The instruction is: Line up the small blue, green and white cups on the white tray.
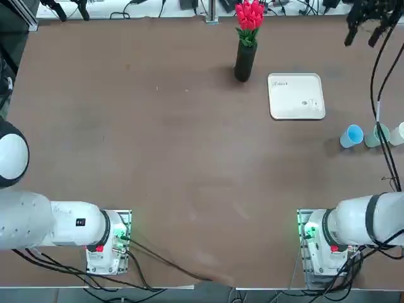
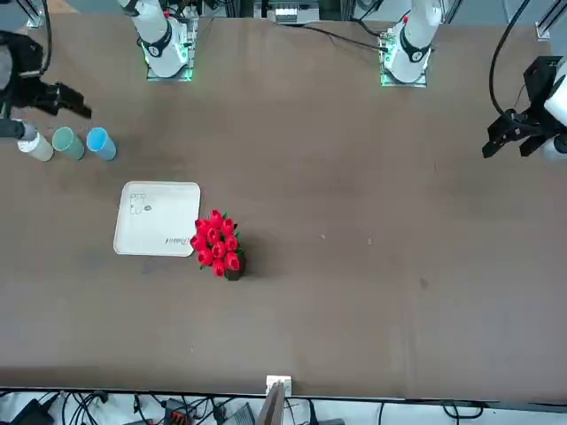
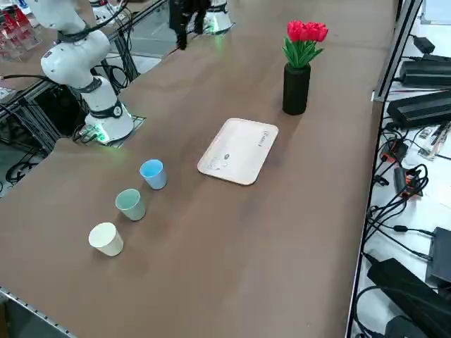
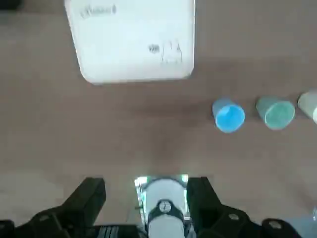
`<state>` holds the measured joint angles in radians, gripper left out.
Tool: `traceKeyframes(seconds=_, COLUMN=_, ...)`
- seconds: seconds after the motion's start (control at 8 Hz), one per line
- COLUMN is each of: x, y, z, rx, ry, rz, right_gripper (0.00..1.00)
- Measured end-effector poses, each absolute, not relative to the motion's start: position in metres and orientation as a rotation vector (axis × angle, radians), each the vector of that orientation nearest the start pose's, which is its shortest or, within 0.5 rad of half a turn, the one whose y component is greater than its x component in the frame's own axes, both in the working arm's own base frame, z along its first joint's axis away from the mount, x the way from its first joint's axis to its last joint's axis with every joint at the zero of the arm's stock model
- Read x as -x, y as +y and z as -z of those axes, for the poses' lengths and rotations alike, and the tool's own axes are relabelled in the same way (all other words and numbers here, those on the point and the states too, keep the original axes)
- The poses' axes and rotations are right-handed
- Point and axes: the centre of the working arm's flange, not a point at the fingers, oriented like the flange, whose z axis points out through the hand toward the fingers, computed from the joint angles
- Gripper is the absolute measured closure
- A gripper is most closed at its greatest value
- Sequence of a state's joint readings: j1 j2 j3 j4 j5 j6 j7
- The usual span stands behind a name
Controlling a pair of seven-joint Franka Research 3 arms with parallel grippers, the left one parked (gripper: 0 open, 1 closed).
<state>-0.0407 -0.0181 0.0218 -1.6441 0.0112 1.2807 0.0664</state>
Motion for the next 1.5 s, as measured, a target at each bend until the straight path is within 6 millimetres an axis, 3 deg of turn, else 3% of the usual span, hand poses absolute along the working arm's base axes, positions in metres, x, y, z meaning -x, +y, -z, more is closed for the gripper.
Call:
traceKeyframes(seconds=0.25, x=-0.512, y=-0.032, z=-0.529, rx=3.065, ry=0.189, rz=-0.623, right_gripper=0.00)
traceKeyframes(seconds=0.5, x=-0.511, y=-0.064, z=-0.463, rx=3.090, ry=0.206, rz=-0.611, right_gripper=0.00)
traceKeyframes(seconds=0.88, x=-0.482, y=-0.085, z=-0.367, rx=3.190, ry=0.119, rz=-0.568, right_gripper=0.00)
traceKeyframes(seconds=1.25, x=-0.438, y=-0.129, z=-0.332, rx=3.167, ry=0.149, rz=-0.510, right_gripper=0.00)
traceKeyframes(seconds=1.5, x=-0.417, y=-0.135, z=-0.307, rx=3.168, ry=0.167, rz=-0.445, right_gripper=0.00)
